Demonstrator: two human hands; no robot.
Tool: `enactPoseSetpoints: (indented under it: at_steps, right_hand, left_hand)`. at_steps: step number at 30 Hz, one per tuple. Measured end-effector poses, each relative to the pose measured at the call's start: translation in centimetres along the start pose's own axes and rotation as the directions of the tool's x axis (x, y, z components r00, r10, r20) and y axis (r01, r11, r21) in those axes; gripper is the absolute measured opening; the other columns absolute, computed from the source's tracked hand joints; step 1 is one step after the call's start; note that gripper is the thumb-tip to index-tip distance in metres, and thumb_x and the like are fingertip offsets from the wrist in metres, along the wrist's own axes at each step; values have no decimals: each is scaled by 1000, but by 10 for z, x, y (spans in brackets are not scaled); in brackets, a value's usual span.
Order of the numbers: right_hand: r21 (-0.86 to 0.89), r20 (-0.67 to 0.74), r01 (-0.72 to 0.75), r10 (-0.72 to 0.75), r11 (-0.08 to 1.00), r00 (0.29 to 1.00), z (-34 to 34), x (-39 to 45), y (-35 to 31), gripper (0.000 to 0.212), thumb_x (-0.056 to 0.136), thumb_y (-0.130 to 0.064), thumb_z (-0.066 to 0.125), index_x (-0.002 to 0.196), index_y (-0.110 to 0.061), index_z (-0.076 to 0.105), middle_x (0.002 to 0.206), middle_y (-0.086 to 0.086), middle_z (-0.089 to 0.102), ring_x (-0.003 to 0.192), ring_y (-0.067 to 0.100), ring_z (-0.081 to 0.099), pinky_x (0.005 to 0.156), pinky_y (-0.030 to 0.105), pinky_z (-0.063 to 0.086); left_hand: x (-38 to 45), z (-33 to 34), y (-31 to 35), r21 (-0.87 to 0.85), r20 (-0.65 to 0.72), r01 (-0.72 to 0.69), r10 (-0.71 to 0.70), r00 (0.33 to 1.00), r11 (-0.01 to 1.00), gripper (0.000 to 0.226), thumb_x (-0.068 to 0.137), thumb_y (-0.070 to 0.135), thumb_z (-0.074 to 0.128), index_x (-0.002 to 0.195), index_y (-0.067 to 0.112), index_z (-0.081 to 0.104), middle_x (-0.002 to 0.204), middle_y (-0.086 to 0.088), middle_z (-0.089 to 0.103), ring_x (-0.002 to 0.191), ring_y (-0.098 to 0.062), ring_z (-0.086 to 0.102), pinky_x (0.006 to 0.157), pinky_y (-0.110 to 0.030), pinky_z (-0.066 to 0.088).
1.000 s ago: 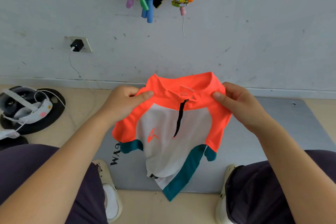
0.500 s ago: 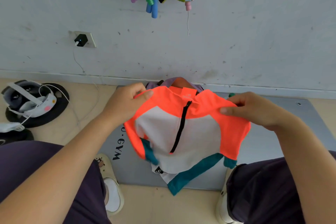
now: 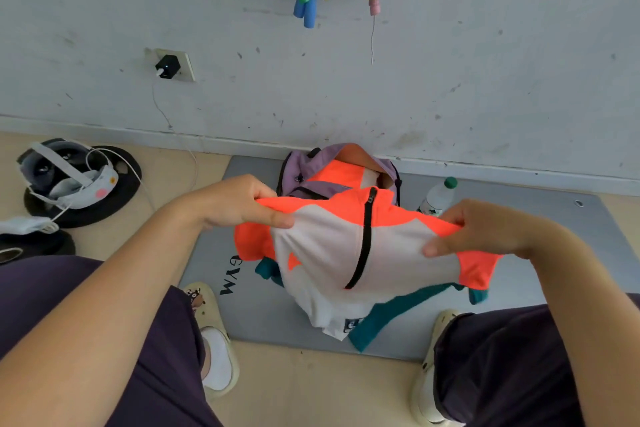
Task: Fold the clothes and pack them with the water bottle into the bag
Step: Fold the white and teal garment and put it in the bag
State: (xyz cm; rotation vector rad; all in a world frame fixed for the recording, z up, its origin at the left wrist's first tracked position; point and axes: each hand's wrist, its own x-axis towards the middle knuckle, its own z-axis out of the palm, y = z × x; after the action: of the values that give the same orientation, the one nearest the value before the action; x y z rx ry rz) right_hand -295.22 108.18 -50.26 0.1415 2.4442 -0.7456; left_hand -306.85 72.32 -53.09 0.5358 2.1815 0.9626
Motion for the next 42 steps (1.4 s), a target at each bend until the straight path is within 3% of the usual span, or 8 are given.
enactPoseSetpoints:
  at_steps: [7, 12, 15, 23, 26, 30, 35, 42]
  right_hand:
    - [570, -140, 203, -149, 796, 979, 10, 7, 3, 38, 80, -51, 63, 101, -22, 74, 103, 9, 74, 89, 19, 72, 73, 28, 56]
    - [226, 114, 125, -154, 966, 982, -11, -6, 0, 62, 59, -69, 78, 96, -19, 75, 88, 1, 75, 76, 15, 70, 66, 23, 52]
    - [72, -48, 109, -106, 991, 993, -44, -9, -12, 52, 59, -64, 81, 89, -22, 75, 83, -2, 76, 74, 15, 72, 70, 31, 55]
    - [398, -582, 403, -112, 824, 805, -83, -11, -40, 40, 84, -40, 67, 104, -6, 68, 80, 7, 74, 68, 25, 69, 61, 35, 57]
    - [406, -545, 378, -111, 832, 831, -75, -14, -34, 42, 86, -44, 67, 110, -9, 70, 96, 20, 74, 83, 44, 70, 78, 57, 58]
    - [408, -473, 294, -75, 864, 878, -40, -18, -22, 58, 67, -64, 67, 108, -24, 73, 88, 0, 77, 79, 19, 74, 69, 32, 59]
    - [347, -343, 194, -68, 918, 937, -14, -24, -7, 29, 82, -58, 63, 97, -36, 74, 94, -8, 76, 89, 12, 72, 84, 34, 55]
    - [429, -372, 312, -149, 847, 916, -64, -36, -30, 51, 72, -72, 59, 108, -39, 72, 102, -6, 76, 91, 14, 73, 75, 31, 54]
  left_hand:
    - [-4, 9, 3, -193, -147, -39, 10, 989, 980, 69, 65, 66, 66, 99, 5, 69, 89, -2, 73, 78, -14, 62, 80, -35, 44]
    - [-25, -12, 19, 87, -14, 3, -1, 1000, 996, 76, 45, 73, 77, 84, 9, 67, 72, 3, 66, 65, -10, 58, 63, -27, 42]
    - [-26, -36, 44, 292, -89, 7, 19, 996, 956, 65, 43, 78, 75, 66, 18, 64, 61, 9, 53, 54, -7, 46, 55, -22, 32]
    - [-12, -81, 85, -75, -538, -267, 187, 822, 961, 50, 68, 53, 78, 92, 9, 74, 83, 4, 75, 71, -6, 67, 70, -21, 52]
    - [-9, -69, 73, 30, -567, -190, 173, 805, 981, 50, 76, 55, 76, 85, 5, 71, 72, 5, 68, 62, -6, 58, 55, -17, 44]
    - [-17, -33, 44, 66, -530, -114, 132, 838, 991, 38, 70, 58, 69, 61, 22, 64, 55, 12, 55, 54, -5, 48, 52, -19, 38]
    - [-39, -7, 32, 74, -515, -170, 183, 838, 983, 21, 69, 59, 66, 65, 39, 70, 57, 15, 62, 52, 3, 52, 53, -15, 40]
    - [-38, -49, 75, 34, -680, -341, 272, 681, 939, 51, 74, 53, 72, 78, 3, 62, 67, 2, 55, 56, -6, 47, 50, -17, 36]
